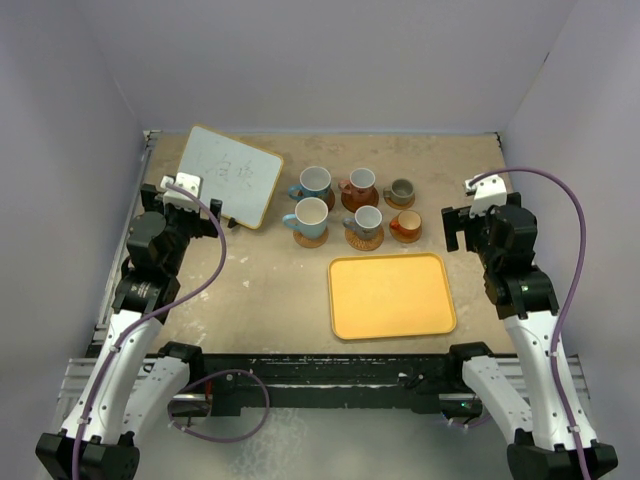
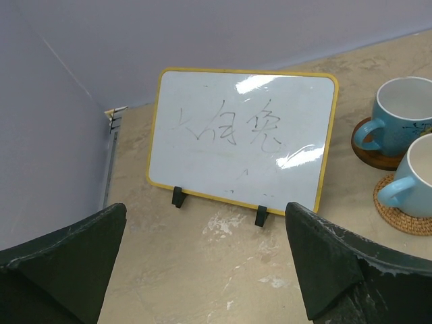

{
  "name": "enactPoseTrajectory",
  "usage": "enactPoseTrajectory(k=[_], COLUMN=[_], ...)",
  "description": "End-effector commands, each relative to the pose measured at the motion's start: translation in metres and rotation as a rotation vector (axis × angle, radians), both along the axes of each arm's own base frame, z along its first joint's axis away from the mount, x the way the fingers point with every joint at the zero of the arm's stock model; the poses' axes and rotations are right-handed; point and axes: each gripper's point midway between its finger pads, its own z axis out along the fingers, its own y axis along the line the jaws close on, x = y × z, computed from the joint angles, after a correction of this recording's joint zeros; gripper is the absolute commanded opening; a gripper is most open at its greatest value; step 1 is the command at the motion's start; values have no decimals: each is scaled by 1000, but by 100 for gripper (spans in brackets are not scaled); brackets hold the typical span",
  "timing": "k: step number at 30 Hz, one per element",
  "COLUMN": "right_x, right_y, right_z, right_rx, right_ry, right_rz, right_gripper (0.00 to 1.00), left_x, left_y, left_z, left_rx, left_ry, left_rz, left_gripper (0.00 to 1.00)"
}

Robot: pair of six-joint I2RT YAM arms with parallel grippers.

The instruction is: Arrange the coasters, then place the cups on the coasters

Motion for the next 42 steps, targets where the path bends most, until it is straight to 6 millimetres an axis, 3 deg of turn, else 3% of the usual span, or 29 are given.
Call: enactPoseTrajectory(k=[1,42], right_x=[6,5], right_y=[-6,-7], right_z=[9,9], right_rx=[-16,-28], right_ry=[-46,-47], right_rz=[-24,-26], right_gripper=[100,100], left_x=[-1,-1], left_y=[1,-4], left_z=[28,26], left_rx=[1,10], left_ry=[-75,-63], left_rz=[-5,-42], left_gripper=[97,94])
